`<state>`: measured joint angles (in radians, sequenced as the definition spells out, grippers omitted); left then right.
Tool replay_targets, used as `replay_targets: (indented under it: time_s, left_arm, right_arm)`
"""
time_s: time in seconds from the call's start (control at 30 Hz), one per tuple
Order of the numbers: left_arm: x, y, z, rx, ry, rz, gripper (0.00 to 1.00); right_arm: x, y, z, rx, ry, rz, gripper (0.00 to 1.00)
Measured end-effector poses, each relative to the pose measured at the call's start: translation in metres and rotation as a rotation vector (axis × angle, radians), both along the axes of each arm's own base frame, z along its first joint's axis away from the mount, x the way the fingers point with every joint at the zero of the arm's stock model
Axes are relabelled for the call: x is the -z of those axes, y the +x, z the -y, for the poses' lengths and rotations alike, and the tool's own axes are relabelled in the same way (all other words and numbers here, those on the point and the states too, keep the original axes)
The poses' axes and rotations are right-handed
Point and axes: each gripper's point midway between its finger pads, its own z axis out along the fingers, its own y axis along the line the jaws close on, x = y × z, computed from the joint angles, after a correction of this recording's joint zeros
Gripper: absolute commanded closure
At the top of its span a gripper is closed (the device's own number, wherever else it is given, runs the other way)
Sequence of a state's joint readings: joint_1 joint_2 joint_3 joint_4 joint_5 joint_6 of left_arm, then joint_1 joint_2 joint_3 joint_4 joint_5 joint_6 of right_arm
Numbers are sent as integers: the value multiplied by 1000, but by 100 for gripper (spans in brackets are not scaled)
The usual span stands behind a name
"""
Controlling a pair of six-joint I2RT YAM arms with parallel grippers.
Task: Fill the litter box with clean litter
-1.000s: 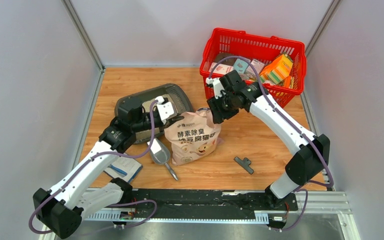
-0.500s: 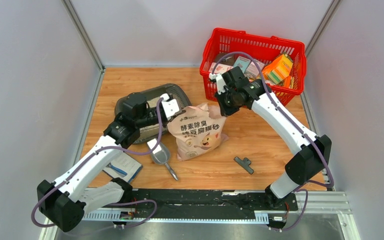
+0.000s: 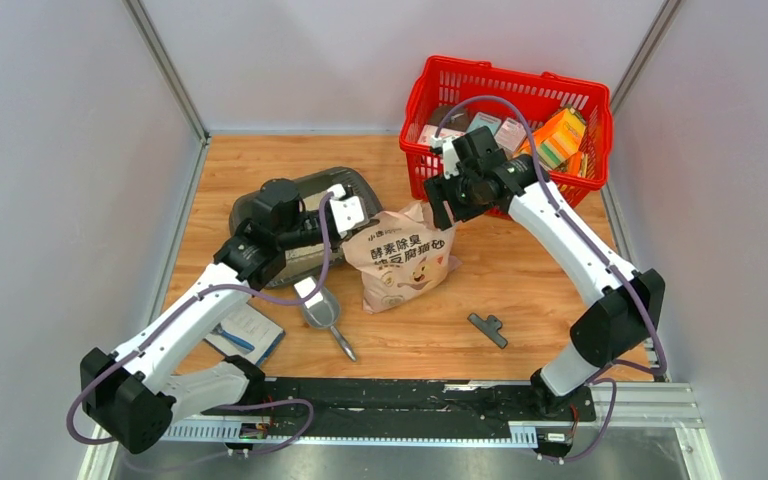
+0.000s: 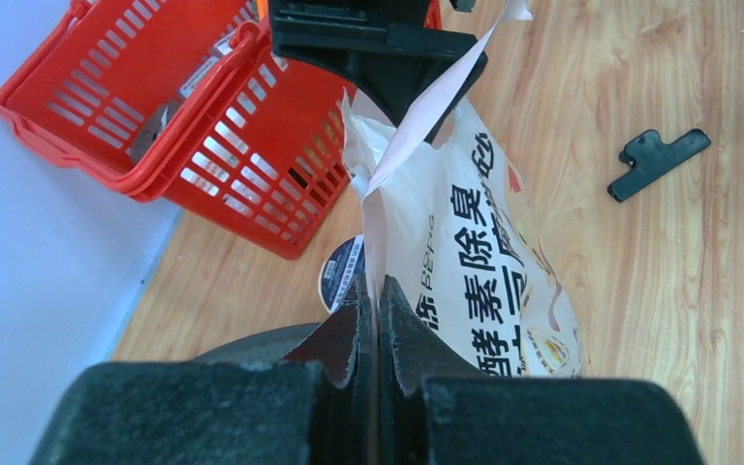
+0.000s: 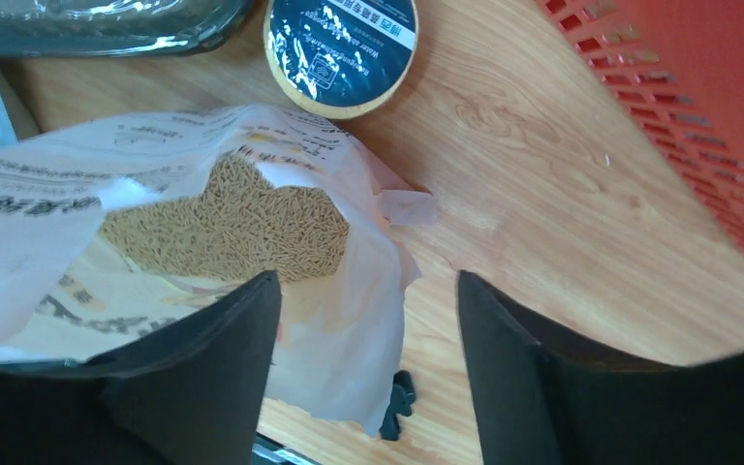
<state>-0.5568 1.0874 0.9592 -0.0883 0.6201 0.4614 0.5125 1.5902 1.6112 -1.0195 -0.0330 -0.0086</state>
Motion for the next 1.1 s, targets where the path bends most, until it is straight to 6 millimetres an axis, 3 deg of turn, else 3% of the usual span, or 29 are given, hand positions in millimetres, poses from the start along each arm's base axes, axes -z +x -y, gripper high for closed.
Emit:
replay_targets:
  time_s: [0.07,0.2,0.33,0.47,0.7,1.0,1.07,1.1]
  left_arm:
    - [-1,2,1,1,9,5,100]
    - [0,3,1,7,26,14,100]
    - [0,4,0,12,41,28,100]
    - [-2,5,-1,12,55,45,100]
    - [-1,12,-5,3,101,127,100]
    - [-5,22,-3,7,142,159,100]
    - [-5,22,-2,11,144,152,91]
    - [-5,22,-2,15,147,146,74]
  right_arm:
    - [2,-1,-7,-24,26,-15,11]
    - [12,-1,-18,-63,22,-33,8]
    - [23,7,-23,-61,-8,-33,19]
    - [30,19,-11,-13,-87,-6,28]
    - [6,49,24,116,-81,54,31]
    - [-7,39,24,107,-28,52,26]
    - [-12,38,21,95,-4,60,22]
    - [-15,38,18,85,12,64,20]
